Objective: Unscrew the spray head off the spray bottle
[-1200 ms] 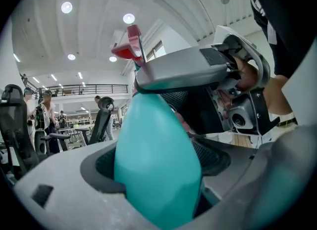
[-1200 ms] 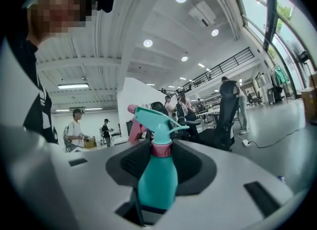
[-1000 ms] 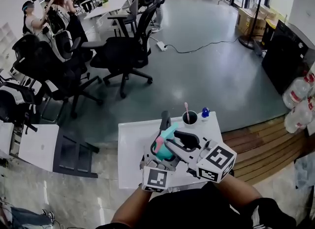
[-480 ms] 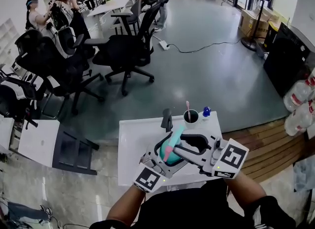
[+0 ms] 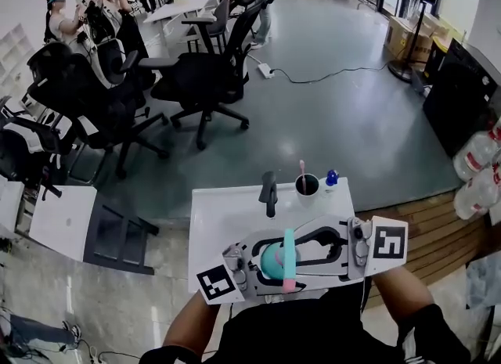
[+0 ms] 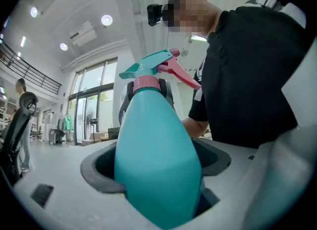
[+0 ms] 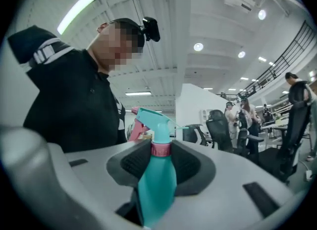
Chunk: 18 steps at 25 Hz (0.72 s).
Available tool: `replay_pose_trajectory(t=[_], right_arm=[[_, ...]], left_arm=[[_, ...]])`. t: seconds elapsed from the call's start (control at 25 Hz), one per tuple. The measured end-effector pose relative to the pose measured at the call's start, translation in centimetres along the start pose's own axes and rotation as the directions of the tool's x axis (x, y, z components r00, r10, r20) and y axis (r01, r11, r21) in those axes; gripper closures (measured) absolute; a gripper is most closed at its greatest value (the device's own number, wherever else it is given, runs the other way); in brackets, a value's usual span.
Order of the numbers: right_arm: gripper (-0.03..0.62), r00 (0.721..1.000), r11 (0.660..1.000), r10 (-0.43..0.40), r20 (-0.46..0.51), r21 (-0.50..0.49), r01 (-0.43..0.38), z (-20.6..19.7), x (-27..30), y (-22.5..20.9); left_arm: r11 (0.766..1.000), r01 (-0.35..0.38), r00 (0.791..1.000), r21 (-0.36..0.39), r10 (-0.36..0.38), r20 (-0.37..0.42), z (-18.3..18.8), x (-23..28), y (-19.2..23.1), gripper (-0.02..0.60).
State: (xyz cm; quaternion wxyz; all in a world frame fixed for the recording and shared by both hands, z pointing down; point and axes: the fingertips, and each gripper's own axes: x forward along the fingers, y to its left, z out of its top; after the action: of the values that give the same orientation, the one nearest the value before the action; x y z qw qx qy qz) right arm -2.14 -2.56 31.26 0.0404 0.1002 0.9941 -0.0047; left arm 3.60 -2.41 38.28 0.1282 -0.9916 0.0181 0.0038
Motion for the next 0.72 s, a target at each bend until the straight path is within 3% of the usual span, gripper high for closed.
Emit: replay_pose_trajectory(t=[0.12,0.24,0.32,0.4,0.48,0.56,0.72], right_arm=[[0.461,0.996,0.996,0.085,-0.013,0.004,-0.085,-0.1,-0.1,1.0],[0.461,0.997,0.997,0.080,-0.017,0.016,-0.079,-0.2,-0.1,0.5],[0.459,1.000,0.999,0.026,0.006,0.024,-0.026,-0.1,0.0,-0.6],[0.454,0.998,0.999,-0.052,0.031,0.010,0.052,-0.2,-0.1,-2.0],[0.433,0.991,0.992,-0.126,0.050,-0.020,0.128,-0.5,-0.4,-3.3],[0.395,0.976,0.978,-0.207,0.067,-0.021,0.209,-0.7,-0.8,-4.6],[0.396,0.917,0.917,-0.397,0.041,-0.032,0.398,-1.4,-1.8,-7.0]], left_arm=[[0.998,0.064,0.998,-0.018,-0.064,0.001,0.1,0.0,-1.1,0.151],[0.998,0.057,0.998,-0.012,-0.057,0.003,0.1,0.0,-0.7,0.152],[0.996,-0.029,0.999,-0.083,0.030,0.015,-0.3,-0.2,0.6,0.152],[0.967,-0.180,0.983,-0.181,0.183,-0.001,-1.1,-0.7,2.5,0.152],[0.933,-0.313,0.950,-0.179,0.311,-0.041,-2.0,-1.3,4.4,0.152],[0.892,-0.430,0.903,-0.141,0.421,-0.088,-2.9,-2.3,6.1,0.152],[0.767,-0.638,0.765,-0.067,0.622,-0.167,-4.2,-4.7,8.9,0.152]])
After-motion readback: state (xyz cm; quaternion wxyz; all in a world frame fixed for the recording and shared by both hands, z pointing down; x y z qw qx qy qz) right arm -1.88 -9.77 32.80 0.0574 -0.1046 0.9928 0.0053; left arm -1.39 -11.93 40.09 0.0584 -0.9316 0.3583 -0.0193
